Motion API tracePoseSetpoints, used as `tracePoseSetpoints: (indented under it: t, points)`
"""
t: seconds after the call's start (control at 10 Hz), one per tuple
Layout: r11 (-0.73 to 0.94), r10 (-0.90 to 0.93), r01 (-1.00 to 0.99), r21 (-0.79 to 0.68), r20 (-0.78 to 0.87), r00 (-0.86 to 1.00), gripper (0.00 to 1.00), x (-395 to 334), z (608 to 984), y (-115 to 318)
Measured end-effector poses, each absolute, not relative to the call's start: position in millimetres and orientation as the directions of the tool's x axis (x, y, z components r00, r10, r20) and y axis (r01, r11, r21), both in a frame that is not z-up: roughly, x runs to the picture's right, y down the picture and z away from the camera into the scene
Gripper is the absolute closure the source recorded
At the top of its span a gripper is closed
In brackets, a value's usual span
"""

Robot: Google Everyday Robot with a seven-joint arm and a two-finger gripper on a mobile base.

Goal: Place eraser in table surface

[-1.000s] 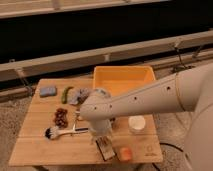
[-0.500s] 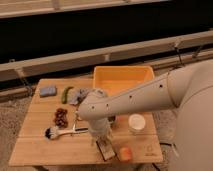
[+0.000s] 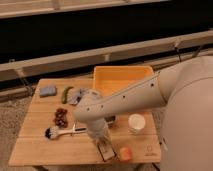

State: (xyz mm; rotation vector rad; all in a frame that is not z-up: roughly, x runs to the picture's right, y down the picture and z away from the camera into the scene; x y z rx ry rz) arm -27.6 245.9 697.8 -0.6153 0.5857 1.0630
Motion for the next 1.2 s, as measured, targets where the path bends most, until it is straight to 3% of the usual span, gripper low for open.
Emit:
tracePoseSetpoints:
  t: [0.2,0.8,1.2]
  points:
    - [0.355,0.606,-0.921,-0.158,-0.711,0.356,1.00,-26,696,245]
    - [0.370,0.646,-0.910,-0.185,-0.652,0.396,1.00,-56,664,193]
    - [0.421,0.623,-0.874,-0.243,-0.623,0.473,0.99,-104,678,162]
